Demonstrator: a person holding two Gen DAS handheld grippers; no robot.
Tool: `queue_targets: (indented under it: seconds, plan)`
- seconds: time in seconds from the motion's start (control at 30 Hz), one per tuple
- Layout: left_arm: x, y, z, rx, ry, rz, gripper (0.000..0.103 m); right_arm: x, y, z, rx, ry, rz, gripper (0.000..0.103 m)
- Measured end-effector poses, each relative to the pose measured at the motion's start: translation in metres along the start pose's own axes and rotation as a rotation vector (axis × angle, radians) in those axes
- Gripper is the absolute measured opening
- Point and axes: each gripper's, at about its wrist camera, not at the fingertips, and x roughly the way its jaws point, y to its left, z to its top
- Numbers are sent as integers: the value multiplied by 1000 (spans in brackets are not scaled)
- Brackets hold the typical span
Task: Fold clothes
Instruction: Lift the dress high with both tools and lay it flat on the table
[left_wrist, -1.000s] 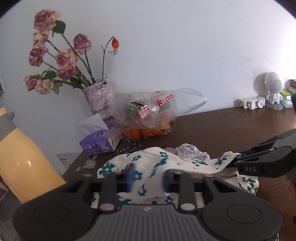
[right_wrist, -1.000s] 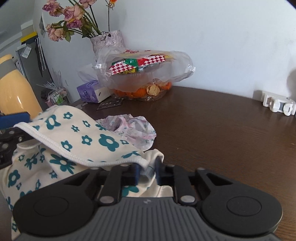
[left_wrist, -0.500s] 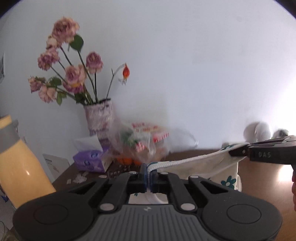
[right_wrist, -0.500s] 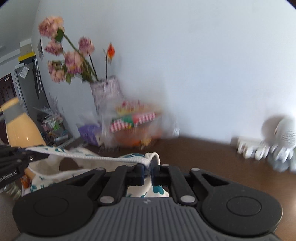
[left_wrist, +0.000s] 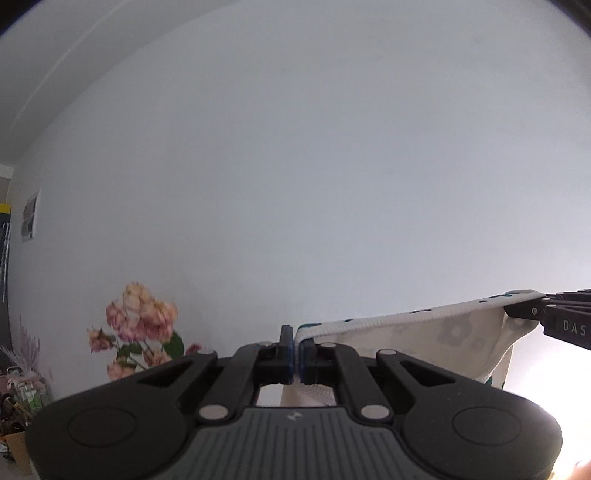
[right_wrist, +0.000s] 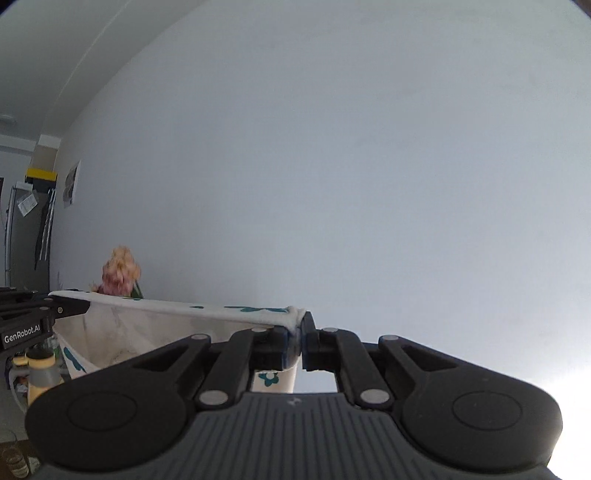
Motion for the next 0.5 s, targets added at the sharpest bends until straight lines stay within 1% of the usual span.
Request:
queue_targets:
  seconds: [0.1, 0.17, 0.23, 0.33, 0.4, 0.5]
  plan:
    - [-25, -13, 35, -30, -30, -25, 2, -37, -3, 39, -39, -54, -61, 5]
    - [-35, -22, 49, -40, -25, -33, 2, -54, -6, 57, -53, -54, -96, 6]
    - [-44, -29, 59, -45, -10, -41, 2, -66, -10, 71, -57, -35, -126, 6]
    - [-54, -37, 67, -51, 33, -65, 2, -80, -14, 82, -72, 1, -163, 6]
    - [-58, -41, 72, -41, 63, -71, 2, -86, -16, 85, -83, 23, -173, 6]
    - [-59, -47, 77, -29, 107, -80, 2, -85, -22, 85, -87, 56, -186, 6]
